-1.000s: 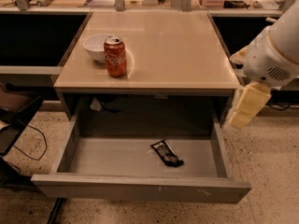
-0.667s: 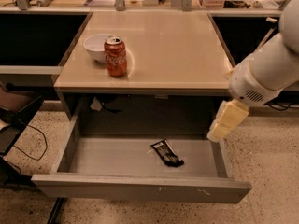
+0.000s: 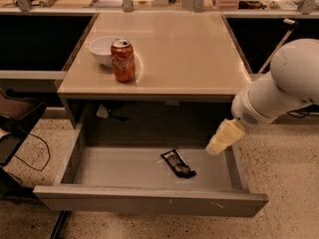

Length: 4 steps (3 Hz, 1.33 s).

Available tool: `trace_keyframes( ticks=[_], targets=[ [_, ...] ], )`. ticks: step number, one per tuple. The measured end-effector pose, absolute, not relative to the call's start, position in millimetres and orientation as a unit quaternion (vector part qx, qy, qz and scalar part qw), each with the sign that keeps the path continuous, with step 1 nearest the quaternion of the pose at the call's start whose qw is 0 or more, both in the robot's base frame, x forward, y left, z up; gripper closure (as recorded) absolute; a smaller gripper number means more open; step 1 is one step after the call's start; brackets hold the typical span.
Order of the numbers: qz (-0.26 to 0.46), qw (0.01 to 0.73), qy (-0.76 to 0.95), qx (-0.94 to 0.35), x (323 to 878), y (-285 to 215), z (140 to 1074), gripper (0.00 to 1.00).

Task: Pick rxbar chocolate from top drawer and place on counter

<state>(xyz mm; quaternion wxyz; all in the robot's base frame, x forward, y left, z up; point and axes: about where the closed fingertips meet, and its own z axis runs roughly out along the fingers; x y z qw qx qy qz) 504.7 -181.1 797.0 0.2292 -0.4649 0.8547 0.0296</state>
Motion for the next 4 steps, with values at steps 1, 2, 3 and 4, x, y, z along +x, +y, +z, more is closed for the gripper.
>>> trace_keyframes(
  ticks=[1,2,3,4],
  targets=[
    [0.029,0.229,0.854,-0.466,504.4,-181.0,796.9,0.0],
    [0.047,0.232,0.86,-0.452,509.2,-177.7,779.5,0.0],
    [0.089,0.242,0.869,-0.423,517.4,-168.2,748.8,0.0],
    [0.14,0.257,0.885,-0.363,545.6,-149.5,693.5,0.0]
  ],
)
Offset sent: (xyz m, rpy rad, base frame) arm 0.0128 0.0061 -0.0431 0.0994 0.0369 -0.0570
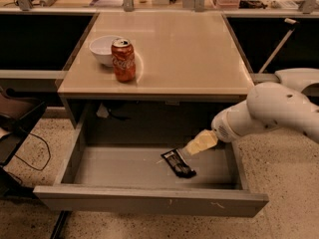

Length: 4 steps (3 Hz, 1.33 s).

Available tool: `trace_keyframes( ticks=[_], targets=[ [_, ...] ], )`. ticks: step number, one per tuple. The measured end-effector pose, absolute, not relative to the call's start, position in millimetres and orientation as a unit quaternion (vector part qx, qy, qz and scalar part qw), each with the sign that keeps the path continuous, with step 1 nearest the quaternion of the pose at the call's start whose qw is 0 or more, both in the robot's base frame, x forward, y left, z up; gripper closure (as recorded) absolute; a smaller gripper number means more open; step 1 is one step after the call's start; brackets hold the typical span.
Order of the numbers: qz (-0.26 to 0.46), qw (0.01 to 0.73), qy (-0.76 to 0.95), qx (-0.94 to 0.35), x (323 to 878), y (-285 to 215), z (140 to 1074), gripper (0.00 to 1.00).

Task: Pick rxbar chocolate from top drawer and place on counter

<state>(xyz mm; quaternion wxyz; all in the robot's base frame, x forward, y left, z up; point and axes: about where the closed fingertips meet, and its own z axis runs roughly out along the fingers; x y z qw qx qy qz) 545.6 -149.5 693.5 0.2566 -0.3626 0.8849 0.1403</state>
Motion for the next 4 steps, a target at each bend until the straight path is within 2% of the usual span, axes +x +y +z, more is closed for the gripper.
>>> trace_keyframes(
  ticks=[1,2,3,4],
  targets=[
    [0.161,0.25,0.903,-0.311,556.2,-137.5,654.2,0.0],
    [0.162,0.252,0.905,-0.303,558.1,-136.7,653.5,0.0],
    [0.139,0.26,0.902,-0.315,540.7,-128.5,649.5,0.0],
    [0.127,0.263,0.891,-0.347,508.0,-97.3,633.3,0.0]
  ],
)
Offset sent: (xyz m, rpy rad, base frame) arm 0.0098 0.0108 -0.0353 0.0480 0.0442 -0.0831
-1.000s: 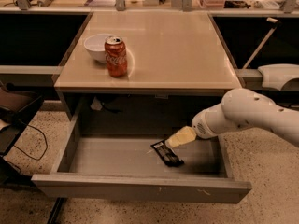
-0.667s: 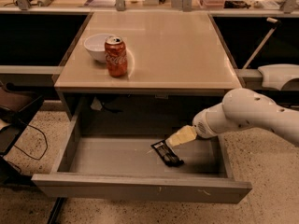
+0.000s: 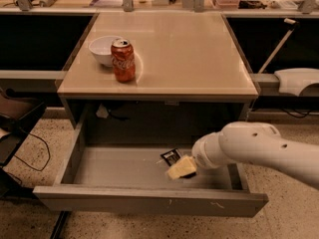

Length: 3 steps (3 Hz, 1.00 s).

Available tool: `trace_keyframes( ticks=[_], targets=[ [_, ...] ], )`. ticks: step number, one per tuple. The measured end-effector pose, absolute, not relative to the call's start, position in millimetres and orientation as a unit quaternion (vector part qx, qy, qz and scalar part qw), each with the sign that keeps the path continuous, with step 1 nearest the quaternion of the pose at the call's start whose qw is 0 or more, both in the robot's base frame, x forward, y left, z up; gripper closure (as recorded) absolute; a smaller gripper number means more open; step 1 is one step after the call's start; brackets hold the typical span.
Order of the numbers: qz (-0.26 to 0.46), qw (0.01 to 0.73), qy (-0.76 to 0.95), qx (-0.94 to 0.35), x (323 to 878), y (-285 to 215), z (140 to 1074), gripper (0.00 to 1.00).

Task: Pick rxbar chocolate from top drawer and place on counter

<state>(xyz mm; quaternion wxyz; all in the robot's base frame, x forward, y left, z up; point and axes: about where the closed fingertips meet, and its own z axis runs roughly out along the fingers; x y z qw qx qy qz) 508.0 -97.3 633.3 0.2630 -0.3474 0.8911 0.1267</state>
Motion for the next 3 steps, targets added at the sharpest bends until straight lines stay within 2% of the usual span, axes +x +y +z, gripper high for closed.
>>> trace_keyframes(
  ticks=[1,3],
  targets=[
    [0.157,0.243,0.873,-0.393,492.6,-52.2,616.6,0.0],
    [0.154,0.232,0.875,-0.397,496.5,-56.7,611.4,0.0]
  ],
)
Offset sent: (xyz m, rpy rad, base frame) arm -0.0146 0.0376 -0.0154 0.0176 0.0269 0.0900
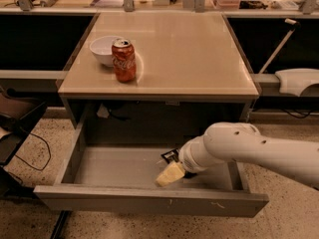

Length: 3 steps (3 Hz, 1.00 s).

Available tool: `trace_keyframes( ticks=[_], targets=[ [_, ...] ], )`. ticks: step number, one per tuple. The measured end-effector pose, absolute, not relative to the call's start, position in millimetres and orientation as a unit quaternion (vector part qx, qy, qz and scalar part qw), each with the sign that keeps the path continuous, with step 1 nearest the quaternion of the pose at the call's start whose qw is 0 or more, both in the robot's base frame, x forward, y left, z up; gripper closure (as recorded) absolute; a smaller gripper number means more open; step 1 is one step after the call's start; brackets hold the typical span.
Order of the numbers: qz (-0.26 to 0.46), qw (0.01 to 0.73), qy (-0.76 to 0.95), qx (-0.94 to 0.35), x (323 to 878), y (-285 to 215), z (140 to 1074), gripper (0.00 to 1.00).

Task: Pick rxbar chocolate from top drawer and place on counter

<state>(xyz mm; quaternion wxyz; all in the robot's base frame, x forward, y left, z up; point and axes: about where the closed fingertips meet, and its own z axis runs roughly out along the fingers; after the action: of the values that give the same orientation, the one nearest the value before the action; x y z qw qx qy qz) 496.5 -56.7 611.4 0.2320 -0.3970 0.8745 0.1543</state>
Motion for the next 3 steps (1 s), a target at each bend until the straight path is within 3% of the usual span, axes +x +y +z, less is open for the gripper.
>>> trace_keyframes(
  ticks=[1,3],
  targets=[
    [0.167,0.219,0.881,-0.384,527.2,-59.1,590.6,0.0],
    [0.155,0.225,0.884,-0.379,517.5,-58.6,569.0,0.0]
  ],
)
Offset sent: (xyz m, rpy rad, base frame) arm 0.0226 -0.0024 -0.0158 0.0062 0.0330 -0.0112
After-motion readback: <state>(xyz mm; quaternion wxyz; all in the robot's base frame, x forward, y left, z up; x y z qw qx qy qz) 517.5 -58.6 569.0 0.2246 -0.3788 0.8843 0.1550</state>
